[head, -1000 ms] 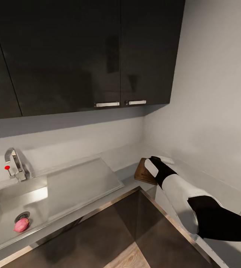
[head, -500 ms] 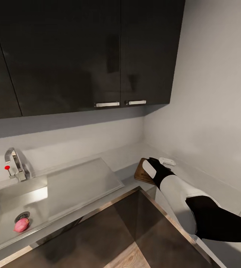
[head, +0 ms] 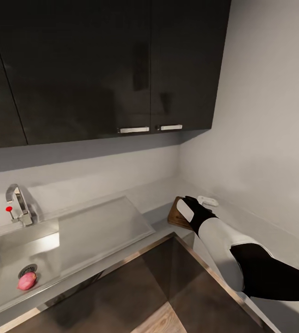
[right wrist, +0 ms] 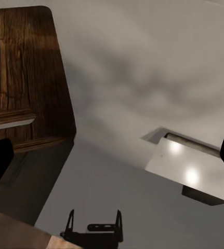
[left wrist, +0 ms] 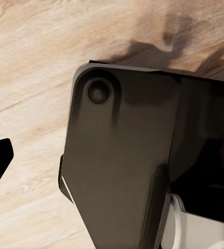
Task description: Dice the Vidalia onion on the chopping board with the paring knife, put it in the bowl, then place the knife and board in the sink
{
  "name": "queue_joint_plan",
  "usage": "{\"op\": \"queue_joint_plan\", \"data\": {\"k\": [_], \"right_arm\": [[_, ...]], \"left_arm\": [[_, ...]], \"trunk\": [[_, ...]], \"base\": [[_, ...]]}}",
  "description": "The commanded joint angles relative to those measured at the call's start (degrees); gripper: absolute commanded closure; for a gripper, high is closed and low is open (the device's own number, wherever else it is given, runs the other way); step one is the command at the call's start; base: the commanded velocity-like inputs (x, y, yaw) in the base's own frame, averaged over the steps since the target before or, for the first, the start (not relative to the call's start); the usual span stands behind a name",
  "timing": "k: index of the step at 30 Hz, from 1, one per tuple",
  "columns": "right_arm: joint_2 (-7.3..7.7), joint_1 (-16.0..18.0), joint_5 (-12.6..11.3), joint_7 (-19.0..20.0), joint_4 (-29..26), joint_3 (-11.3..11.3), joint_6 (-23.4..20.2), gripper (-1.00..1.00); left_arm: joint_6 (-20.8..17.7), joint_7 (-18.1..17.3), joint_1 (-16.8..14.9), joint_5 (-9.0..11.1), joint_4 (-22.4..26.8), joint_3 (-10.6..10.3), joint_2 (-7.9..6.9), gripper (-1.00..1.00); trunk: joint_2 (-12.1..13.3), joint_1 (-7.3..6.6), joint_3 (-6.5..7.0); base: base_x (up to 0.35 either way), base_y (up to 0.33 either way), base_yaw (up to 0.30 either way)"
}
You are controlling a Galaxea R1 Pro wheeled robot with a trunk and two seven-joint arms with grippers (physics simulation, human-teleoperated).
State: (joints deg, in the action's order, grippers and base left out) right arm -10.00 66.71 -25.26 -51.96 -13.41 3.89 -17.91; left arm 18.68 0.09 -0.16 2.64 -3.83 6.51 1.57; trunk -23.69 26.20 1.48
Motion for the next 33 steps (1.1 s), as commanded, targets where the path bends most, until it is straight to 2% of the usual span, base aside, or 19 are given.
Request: {"op": "queue_joint_plan", "data": {"k": [1, 10, 20, 33], "right_arm": [[0.00, 0.01, -0.27, -0.23, -0.04, 0.42, -0.56, -1.00], [0.00, 0.00, -0.31, 1.54, -0.04, 0.42, -0.81, -1.00], [0.00, -0.06, -0.26, 1.69, -0.04, 0.42, -0.79, -1.00], [0.00, -0.09, -0.22, 1.69, -0.04, 0.42, -0.55, -1.00]], "left_arm": [[0.31, 0.00, -0.02, 0.26, -0.12, 0.17, 0.01, -1.00], [0.31, 0.00, -0.02, 0.26, -0.12, 0.17, 0.02, -1.00], [0.31, 0.00, -0.02, 0.26, -0.12, 0.17, 0.06, -1.00], [0.31, 0.00, -0.02, 0.26, -0.12, 0.17, 0.03, -1.00]], "trunk": [[-0.03, 0.02, -0.01], [-0.03, 0.02, -0.01], [-0.03, 0.02, -0.01], [-0.03, 0.02, -0.01]], "base": [[0.018, 0.018, 0.000], [0.003, 0.003, 0.000], [0.000, 0.000, 0.003], [0.000, 0.000, 0.219]]}}
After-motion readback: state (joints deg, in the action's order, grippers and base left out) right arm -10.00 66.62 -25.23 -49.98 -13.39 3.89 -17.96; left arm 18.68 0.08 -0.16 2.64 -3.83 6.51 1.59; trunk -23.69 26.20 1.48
